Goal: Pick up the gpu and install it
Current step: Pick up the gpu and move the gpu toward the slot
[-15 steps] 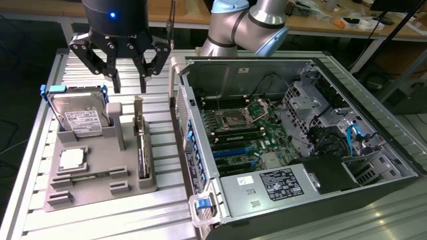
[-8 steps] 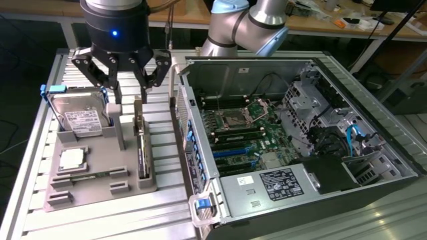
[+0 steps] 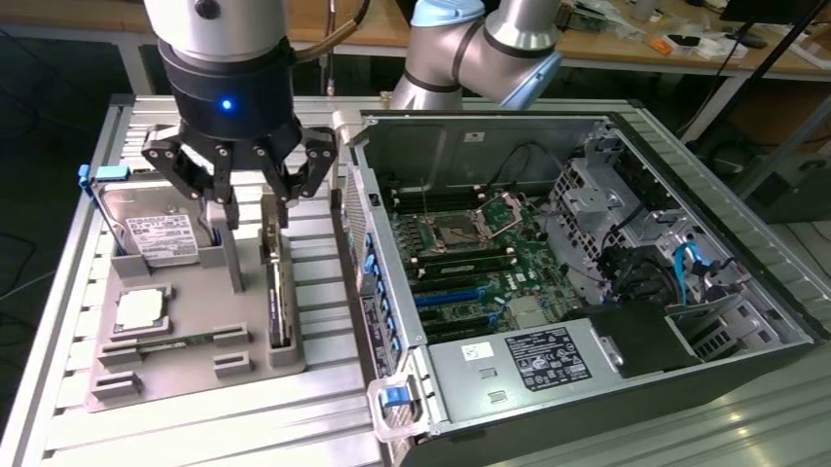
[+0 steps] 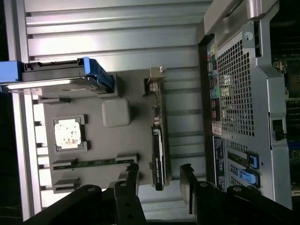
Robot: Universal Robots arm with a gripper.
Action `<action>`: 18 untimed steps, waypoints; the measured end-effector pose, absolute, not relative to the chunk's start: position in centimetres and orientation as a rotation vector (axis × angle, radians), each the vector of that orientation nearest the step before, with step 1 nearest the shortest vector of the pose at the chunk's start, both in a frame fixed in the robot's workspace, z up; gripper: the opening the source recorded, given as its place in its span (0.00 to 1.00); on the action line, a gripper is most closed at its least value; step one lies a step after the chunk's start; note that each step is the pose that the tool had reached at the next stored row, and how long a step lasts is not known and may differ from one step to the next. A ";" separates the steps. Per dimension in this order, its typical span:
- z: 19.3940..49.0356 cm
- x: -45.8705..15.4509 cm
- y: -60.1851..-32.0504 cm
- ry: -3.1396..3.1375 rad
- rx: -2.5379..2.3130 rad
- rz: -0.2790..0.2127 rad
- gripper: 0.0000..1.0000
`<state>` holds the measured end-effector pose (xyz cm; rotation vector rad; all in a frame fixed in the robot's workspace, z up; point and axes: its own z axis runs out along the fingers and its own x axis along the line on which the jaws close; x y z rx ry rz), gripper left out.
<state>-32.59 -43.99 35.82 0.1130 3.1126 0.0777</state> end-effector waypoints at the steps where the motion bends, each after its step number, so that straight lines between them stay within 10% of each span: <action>1: 35.6 -32.5 -44.1 3.113 0.112 0.078 0.48; 18: 32.1 -31.7 -44.4 3.114 0.097 0.078 0.48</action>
